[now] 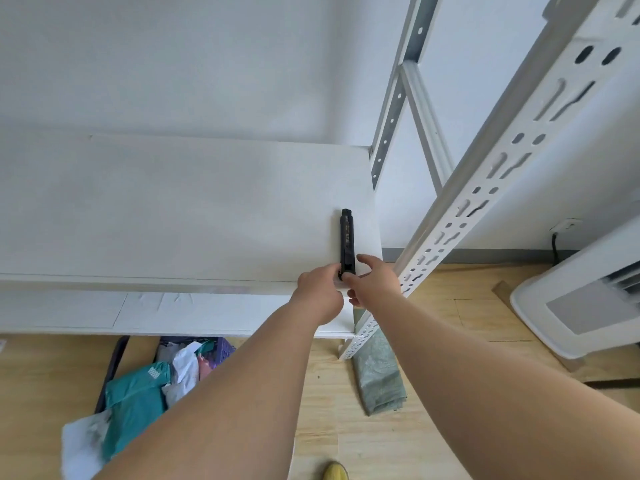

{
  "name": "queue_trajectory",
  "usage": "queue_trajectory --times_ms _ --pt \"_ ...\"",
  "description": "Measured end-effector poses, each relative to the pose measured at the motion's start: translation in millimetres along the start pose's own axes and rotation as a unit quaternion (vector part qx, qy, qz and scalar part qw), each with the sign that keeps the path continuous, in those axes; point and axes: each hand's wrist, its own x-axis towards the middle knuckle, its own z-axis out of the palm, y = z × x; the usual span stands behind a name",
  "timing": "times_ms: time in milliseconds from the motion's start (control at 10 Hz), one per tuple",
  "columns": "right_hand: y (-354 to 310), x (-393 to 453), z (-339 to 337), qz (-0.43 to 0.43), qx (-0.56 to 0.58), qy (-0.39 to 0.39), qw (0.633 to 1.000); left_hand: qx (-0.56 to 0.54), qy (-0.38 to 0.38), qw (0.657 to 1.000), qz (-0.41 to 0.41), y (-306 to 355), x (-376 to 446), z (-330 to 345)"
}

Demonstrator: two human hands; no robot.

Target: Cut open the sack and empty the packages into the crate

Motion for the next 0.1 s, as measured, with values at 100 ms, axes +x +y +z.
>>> queue_trajectory --times_ms 100 --pt "-9.4 -7.8 5.5 -0.033 -0.010 0.010 0.999 0.007 0.007 1.000 -0.005 5.6 -7.8 -13.2"
